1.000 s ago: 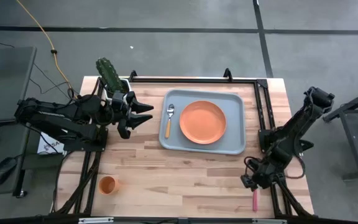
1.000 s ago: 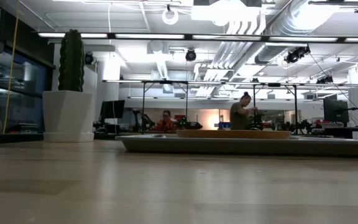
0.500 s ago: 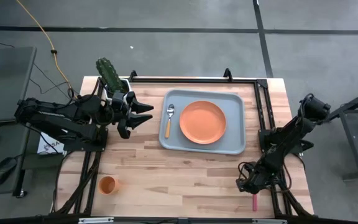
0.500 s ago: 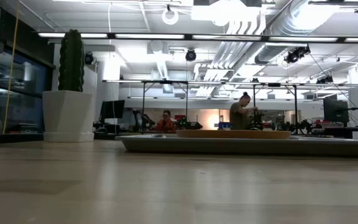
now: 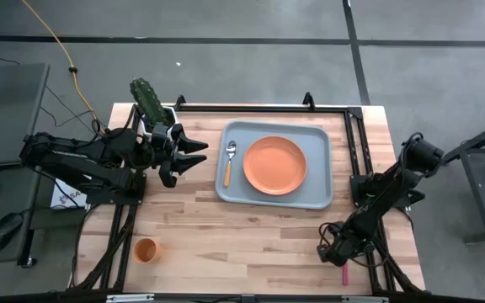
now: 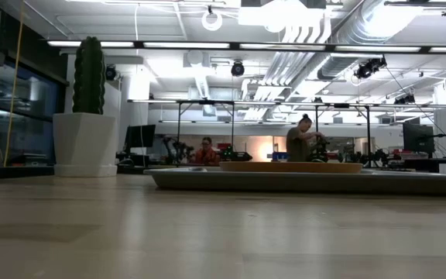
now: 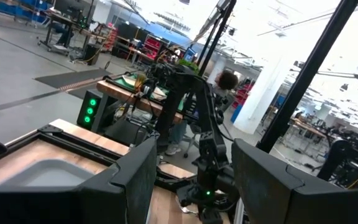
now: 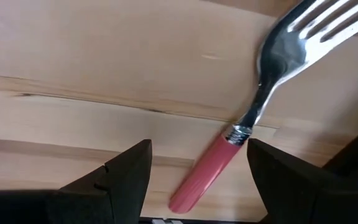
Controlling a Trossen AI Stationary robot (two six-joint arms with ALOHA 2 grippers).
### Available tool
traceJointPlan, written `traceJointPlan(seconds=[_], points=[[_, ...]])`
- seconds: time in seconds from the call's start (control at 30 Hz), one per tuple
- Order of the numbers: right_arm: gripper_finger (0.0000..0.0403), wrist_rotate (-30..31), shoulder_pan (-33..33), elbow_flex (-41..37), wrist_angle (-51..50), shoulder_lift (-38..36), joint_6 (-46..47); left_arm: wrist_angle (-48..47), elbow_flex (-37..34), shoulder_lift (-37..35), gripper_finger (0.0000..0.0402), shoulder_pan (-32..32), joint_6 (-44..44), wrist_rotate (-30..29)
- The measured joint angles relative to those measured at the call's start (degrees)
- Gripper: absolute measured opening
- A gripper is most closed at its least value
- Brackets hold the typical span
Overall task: Pick and place plate/cup/fork/spoon on tray
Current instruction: Put the pink fork to the left of the orange plate on the gray serving tray
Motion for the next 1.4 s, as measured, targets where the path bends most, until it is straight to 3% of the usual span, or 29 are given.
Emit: traceJointPlan(seconds=[0.23, 0.7, 1.23, 1.4], points=[[0.0256, -0.1, -0.1, 0.2, 1.8, 2.1, -2.9, 0.0, 0.0, 0.0, 0.0193, 0.0, 0.0, 0.0], [0.0256, -0.6, -0.8, 0.2, 2.2, 2.5, -23.3, 0.0, 0.0, 0.0, 0.0193, 0.0, 0.0, 0.0], [0.0256, 0.2, -1.5, 0.1, 2.0, 2.6, -2.5, 0.0, 0.0, 0.0, 0.0193, 0.0, 0.1, 0.0], [0.0232, 0.3, -1.5, 0.1, 1.7, 2.6, 0.3, 0.0, 0.0, 0.0, 0.0193, 0.0, 0.1, 0.0]])
